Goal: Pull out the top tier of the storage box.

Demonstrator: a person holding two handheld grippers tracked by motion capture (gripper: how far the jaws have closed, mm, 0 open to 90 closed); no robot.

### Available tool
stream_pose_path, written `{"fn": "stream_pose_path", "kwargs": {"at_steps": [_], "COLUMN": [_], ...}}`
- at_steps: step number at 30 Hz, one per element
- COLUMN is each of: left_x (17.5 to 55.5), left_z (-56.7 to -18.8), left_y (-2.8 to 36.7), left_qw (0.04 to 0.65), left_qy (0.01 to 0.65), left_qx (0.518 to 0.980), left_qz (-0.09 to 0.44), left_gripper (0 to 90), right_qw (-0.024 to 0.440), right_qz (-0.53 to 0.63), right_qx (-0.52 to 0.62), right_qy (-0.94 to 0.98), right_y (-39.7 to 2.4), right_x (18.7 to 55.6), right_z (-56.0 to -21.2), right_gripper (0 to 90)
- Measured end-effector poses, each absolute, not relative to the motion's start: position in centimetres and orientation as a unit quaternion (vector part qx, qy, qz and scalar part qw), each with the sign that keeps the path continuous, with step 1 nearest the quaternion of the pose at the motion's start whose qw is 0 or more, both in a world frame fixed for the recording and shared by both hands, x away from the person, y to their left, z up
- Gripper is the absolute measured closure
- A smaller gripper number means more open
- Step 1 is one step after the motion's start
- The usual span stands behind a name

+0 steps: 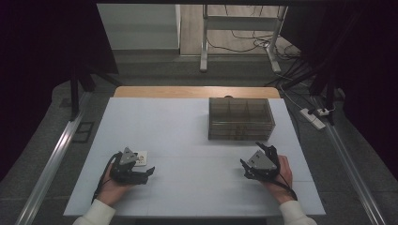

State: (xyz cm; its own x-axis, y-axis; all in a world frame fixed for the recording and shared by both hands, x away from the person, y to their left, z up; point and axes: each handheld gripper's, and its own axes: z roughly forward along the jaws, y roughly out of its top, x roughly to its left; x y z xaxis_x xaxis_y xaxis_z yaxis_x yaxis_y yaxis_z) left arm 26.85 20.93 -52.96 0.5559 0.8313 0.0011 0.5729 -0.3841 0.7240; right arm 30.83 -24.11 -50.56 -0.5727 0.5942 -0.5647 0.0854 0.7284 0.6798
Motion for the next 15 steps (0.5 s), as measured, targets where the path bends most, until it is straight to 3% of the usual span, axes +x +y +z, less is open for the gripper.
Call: {"fn": "stream_pose_path", "kwargs": {"at_steps": [15], "left_x": [26.87], "left_z": [-53.08], "left_y": [20.77], "left_qw": [0.344], "left_qy": [0.43], "left_qx": [0.813], "left_qz": [0.187], "left_gripper": [11.8], "right_qw": [0.432], "right_qz": [0.302], "right_qx": [0.206], "right_qy": [0.824], "right_y": [-24.3], "right_x": [31.57], "right_z": [-50.13], "right_gripper": [20.0]}}
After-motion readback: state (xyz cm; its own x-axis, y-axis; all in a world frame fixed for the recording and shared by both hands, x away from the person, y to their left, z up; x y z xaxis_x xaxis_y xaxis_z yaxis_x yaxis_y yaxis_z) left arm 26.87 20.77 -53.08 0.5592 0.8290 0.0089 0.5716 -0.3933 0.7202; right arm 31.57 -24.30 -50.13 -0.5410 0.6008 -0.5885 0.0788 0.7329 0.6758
